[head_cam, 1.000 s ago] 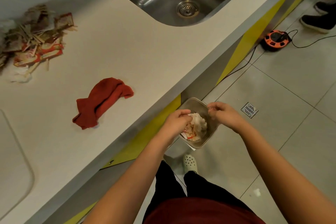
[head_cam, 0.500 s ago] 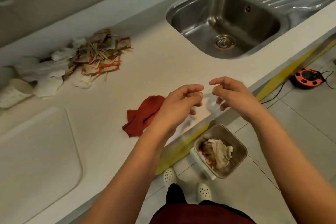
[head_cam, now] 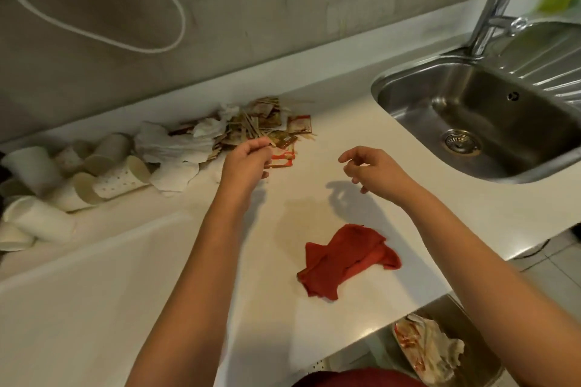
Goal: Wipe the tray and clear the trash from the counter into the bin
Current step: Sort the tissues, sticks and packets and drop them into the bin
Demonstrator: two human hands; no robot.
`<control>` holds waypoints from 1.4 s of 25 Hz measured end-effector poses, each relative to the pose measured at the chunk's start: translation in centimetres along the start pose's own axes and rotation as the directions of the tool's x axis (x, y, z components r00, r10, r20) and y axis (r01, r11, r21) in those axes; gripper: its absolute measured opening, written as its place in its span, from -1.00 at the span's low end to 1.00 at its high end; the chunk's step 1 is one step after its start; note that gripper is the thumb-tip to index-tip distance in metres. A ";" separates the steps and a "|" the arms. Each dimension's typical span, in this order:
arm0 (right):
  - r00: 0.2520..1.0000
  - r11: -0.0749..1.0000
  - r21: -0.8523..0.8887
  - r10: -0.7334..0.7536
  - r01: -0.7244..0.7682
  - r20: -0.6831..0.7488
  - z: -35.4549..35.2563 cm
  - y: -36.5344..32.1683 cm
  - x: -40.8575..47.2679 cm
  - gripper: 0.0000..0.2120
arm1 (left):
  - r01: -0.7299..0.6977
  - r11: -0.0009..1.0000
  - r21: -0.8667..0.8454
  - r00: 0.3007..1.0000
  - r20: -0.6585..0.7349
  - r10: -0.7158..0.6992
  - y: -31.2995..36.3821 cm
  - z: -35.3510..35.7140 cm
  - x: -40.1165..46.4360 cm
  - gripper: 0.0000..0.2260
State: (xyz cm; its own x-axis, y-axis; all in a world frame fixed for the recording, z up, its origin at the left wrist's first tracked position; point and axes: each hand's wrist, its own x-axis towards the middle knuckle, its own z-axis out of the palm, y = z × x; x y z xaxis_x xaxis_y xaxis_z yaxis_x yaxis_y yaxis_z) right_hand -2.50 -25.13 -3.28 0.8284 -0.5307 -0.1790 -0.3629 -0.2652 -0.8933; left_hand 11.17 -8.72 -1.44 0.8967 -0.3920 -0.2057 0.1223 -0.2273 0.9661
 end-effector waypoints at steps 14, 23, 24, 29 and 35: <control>0.998 0.932 -0.360 -0.058 0.044 -0.030 5.9 -3.3 14.6 -0.84 | 0.238 0.891 0.387 0.960 -0.234 -0.155 -3.3 -5.5 13.9 -0.88; 0.998 0.815 -0.578 0.021 -0.050 -0.057 6.7 -2.5 21.9 -0.45 | 0.357 0.876 0.326 0.897 -0.382 -0.224 -3.6 -3.9 18.0 -0.27; 0.996 0.821 -0.563 0.068 -0.090 -0.059 7.0 -2.4 22.7 -0.39 | 0.363 0.860 0.359 0.897 -0.385 -0.218 -3.6 -3.8 18.4 -0.29; 0.980 0.730 -0.659 0.187 -0.181 -0.063 7.7 -1.6 24.7 -0.28 | 0.357 0.791 0.497 0.911 -0.370 -0.179 -4.1 -3.3 19.6 -0.28; 0.983 0.776 -0.603 0.155 -0.184 -0.100 7.9 -1.2 25.3 -0.31 | 0.354 0.843 0.404 0.918 -0.325 -0.229 -4.3 -4.3 20.7 -0.40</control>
State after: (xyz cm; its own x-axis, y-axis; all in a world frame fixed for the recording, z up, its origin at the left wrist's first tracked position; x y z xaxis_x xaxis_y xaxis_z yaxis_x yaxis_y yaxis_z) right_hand 22.24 -31.88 -10.01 0.7151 -0.6434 -0.2733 -0.6914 -0.5933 -0.4122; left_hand 31.03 -12.02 -9.17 0.9331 -0.0177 -0.3591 0.2482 -0.6909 0.6790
